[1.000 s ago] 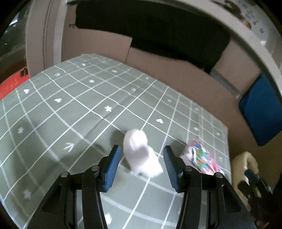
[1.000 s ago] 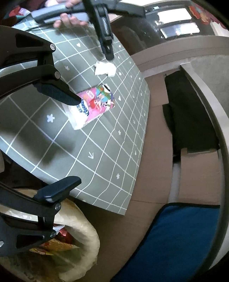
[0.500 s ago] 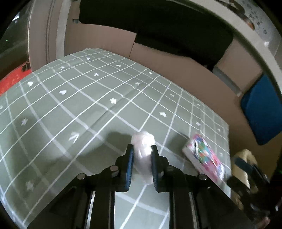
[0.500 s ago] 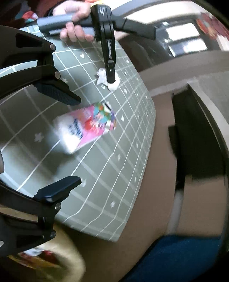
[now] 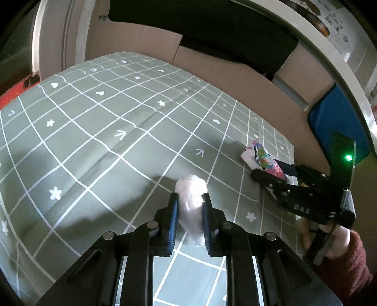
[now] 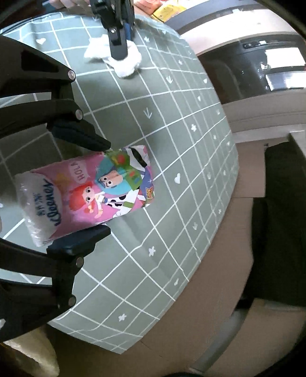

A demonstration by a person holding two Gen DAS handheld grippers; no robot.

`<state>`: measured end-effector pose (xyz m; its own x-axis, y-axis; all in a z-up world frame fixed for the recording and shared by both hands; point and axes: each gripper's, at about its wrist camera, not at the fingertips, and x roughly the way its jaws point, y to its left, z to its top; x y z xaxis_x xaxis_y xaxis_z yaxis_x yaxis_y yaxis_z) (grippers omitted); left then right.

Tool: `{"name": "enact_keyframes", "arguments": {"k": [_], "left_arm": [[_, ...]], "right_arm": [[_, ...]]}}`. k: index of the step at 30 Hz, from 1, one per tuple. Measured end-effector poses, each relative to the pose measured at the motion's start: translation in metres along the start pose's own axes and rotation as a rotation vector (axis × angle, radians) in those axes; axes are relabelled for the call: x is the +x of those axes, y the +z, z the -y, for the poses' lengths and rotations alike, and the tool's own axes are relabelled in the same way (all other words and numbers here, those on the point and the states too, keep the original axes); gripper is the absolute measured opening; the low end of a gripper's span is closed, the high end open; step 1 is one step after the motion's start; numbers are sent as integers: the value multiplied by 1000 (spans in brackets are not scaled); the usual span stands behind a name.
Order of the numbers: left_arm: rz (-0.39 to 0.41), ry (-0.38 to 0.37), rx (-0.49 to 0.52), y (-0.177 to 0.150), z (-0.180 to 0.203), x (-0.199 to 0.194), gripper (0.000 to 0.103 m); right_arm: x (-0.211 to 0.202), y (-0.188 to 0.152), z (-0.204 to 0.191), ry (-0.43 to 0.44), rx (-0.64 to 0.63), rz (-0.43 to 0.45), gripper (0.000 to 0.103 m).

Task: Collect trash
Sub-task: 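Grasp the white tissue ball with the left gripper while the right gripper grasps the pink tissue pack, then carry the tissue ball and pink tissue pack over the bin and release both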

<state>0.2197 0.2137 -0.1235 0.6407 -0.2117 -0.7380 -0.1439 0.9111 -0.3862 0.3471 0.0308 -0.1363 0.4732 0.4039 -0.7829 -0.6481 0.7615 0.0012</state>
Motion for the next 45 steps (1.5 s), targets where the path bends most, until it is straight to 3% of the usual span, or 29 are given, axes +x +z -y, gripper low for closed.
{"name": "enact_keyframes", "arguments": {"k": [9, 17, 25, 33, 45], "left_arm": [[9, -24, -3, 5, 6, 0, 20], [122, -19, 91, 9, 47, -32, 20], [218, -42, 216, 13, 108, -62, 20], [308, -148, 345, 17, 188, -88, 20], [320, -269, 491, -3, 300, -90, 20]], "right_arm": [[-14, -5, 6, 4, 68, 9, 51], [-78, -11, 3, -23, 74, 122, 51], [-144, -23, 16, -78, 103, 238, 51], [-224, -50, 47, -183, 192, 376, 51], [-319, -108, 103, -344, 344, 524, 51]]}}
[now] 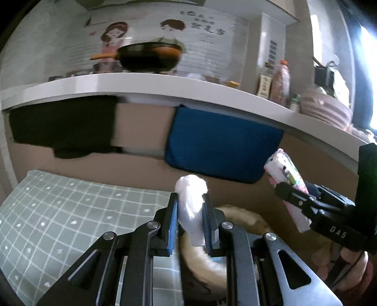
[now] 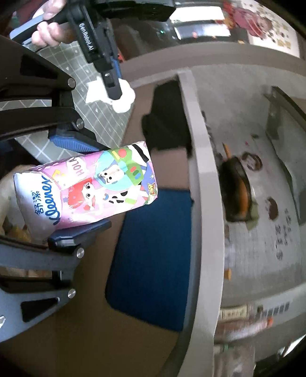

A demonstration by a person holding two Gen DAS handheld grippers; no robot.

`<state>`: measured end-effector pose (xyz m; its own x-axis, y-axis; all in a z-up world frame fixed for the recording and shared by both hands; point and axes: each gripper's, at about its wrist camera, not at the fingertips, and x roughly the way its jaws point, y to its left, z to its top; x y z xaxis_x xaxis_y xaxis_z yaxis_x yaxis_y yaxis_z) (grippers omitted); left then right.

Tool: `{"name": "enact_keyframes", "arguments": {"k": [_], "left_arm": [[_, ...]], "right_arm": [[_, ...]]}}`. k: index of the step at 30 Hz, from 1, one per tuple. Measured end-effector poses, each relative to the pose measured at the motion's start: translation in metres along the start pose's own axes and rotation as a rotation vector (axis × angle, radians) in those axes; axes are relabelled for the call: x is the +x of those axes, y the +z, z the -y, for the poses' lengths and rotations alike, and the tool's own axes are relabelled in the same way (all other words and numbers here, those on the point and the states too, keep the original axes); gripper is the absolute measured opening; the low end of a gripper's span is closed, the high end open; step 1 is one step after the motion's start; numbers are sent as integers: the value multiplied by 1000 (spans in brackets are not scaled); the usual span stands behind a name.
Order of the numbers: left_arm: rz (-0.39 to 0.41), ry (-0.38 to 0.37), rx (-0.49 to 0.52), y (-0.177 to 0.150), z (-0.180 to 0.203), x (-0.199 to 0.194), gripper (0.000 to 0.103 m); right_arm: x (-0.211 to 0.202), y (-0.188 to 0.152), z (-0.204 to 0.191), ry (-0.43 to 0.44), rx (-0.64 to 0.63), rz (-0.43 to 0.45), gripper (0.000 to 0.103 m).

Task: Collect trash
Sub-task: 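Carry the tissue ball and pink tissue pack over the bin and release both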

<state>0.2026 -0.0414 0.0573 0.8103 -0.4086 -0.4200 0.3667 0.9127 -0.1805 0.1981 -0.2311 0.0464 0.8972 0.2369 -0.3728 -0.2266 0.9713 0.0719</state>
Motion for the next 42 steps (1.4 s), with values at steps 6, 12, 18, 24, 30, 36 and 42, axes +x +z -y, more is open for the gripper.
{"name": "enact_keyframes", "arguments": {"k": [6, 12, 18, 24, 30, 36, 42], "left_arm": [[-22, -34, 39, -2, 32, 20, 20], [-69, -53, 52, -14, 45, 39, 20], [-115, -61, 52, -26, 46, 57, 20], [-173, -65, 25, -40, 40, 80, 20], [-231, -74, 11, -57, 33, 108, 20], [-293, -89, -19, -74, 23, 134, 20], [-357, -113, -60, -82, 18, 162, 20]], "right_arm": [[-20, -6, 34, -59, 55, 34, 51], [-17, -16, 53, -77, 90, 21, 51], [-7, -26, 62, -78, 106, -6, 51], [10, -37, 65, -78, 112, -53, 51], [33, -55, 72, -81, 130, -110, 51], [56, -71, 79, -82, 147, -172, 51], [69, -77, 85, -94, 156, -199, 51]]}}
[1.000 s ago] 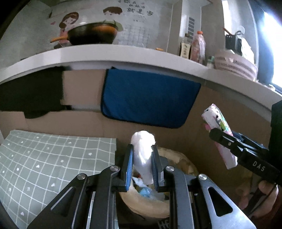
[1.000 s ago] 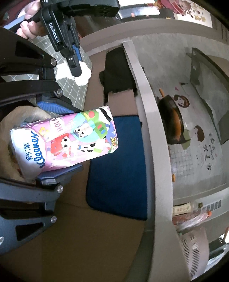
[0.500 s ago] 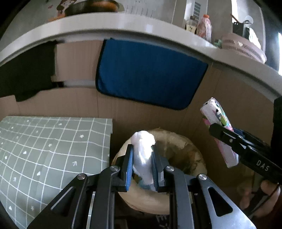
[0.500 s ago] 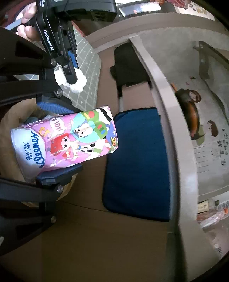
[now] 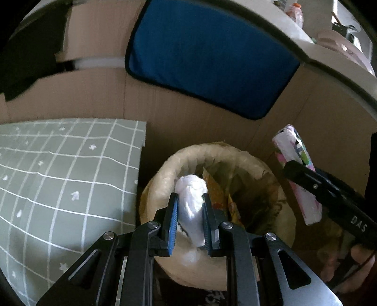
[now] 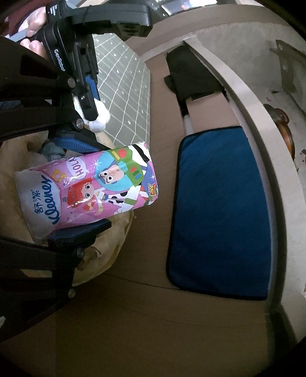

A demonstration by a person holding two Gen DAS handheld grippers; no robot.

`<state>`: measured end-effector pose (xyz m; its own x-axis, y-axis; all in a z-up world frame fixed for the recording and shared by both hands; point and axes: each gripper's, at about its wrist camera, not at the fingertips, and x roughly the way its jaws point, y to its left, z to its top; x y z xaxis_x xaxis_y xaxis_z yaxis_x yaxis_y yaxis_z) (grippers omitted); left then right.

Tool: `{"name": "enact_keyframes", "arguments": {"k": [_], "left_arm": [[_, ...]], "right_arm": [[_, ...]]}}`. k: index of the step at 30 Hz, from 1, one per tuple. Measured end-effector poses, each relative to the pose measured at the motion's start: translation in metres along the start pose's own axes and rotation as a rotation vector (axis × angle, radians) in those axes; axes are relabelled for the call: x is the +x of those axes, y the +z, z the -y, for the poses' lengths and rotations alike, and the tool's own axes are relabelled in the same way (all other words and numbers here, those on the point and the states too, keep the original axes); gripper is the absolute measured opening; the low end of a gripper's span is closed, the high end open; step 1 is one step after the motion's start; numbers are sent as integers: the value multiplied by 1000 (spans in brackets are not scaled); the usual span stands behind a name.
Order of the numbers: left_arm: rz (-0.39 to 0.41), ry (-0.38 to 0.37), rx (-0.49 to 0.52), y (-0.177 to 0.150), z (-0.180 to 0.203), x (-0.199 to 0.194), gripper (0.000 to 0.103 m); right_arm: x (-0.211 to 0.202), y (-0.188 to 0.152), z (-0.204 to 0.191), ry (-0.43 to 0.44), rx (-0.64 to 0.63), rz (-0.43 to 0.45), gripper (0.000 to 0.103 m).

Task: Collect trash
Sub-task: 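Carry the tissue ball and pink tissue pack over the bin and release both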

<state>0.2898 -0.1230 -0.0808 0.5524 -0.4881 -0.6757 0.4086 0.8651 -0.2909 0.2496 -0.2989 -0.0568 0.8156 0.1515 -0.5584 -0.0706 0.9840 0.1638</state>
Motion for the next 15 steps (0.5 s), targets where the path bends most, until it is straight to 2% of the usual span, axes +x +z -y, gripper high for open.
{"name": "enact_keyframes", "arguments": {"k": [8, 13, 15], "left_arm": [[-59, -17, 13, -2, 4, 33, 20], [-68, -35, 4, -6, -1, 36, 35], [-57, -29, 0, -5, -2, 29, 37]], "right_arm": [[15, -1, 13, -22, 32, -21, 51], [23, -1, 13, -25, 40, -36, 51], [26, -1, 11, -22, 42, -41, 51]]}}
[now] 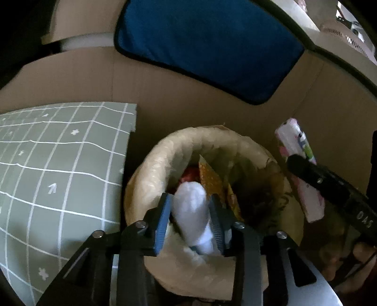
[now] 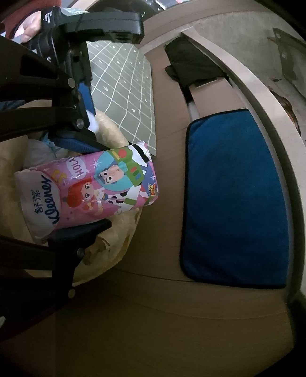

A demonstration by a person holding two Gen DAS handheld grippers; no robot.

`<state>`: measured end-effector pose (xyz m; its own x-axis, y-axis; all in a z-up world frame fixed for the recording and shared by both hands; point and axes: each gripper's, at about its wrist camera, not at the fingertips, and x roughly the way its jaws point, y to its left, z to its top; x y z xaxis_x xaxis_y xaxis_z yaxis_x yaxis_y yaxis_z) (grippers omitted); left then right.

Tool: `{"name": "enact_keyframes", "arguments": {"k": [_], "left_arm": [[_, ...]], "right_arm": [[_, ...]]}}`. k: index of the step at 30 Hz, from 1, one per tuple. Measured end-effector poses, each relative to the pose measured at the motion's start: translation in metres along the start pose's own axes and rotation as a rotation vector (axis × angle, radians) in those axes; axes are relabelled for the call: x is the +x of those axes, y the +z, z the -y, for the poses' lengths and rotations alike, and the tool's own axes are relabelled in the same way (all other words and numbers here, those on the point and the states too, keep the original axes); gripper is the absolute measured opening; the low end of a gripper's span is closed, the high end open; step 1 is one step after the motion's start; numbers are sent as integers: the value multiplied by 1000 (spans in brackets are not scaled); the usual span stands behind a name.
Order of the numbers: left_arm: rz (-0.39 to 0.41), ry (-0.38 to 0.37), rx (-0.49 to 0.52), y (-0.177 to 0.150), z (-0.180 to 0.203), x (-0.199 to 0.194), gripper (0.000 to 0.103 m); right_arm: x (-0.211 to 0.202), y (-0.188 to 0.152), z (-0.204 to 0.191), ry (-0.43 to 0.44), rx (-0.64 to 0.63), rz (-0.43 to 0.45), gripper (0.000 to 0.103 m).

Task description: Collect trash

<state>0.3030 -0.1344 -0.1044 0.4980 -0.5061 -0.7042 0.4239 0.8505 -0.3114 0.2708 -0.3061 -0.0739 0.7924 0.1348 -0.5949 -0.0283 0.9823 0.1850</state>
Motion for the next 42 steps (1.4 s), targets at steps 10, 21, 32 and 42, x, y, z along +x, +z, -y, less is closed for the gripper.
{"name": "enact_keyframes", "arguments": {"k": [10, 21, 32, 42], "left_arm": [[103, 29, -59, 3, -19, -63, 41], [82, 115, -95, -31, -39, -92, 43], [178, 289, -1, -78, -28, -158, 43], [336, 436, 66, -145, -1, -258, 45]], "right_arm": [[17, -10, -18, 16, -19, -47, 51], [22, -20, -21, -58, -5, -52, 60], [-49, -42, -47, -63, 0, 44, 65], [-171, -102, -132, -81, -156, 220, 72]]}}
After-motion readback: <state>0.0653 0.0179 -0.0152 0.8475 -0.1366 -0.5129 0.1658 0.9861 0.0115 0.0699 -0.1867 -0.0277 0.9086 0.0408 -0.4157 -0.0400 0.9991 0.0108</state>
